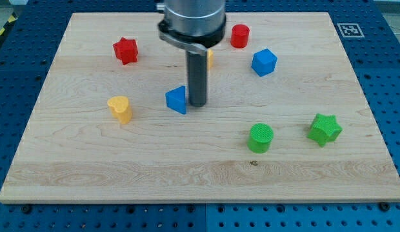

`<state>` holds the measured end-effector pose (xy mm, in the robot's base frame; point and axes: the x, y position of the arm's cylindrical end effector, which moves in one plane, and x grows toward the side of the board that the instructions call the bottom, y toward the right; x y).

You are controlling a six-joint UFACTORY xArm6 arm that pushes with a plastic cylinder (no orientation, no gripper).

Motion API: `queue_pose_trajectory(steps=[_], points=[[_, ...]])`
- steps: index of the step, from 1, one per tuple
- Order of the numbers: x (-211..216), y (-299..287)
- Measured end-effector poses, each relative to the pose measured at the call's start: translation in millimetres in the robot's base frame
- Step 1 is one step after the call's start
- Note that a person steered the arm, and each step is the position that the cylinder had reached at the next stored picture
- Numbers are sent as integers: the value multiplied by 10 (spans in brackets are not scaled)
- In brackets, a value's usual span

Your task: Move blue cube right bottom diagonally towards red circle

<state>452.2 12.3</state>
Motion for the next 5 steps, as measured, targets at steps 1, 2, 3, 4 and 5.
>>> queue_pose_trajectory(steps=[1,2,3,4,5], points=[[-35,699],[-301,1397],[-763,1841],[-1124,2092],[-1251,2091]])
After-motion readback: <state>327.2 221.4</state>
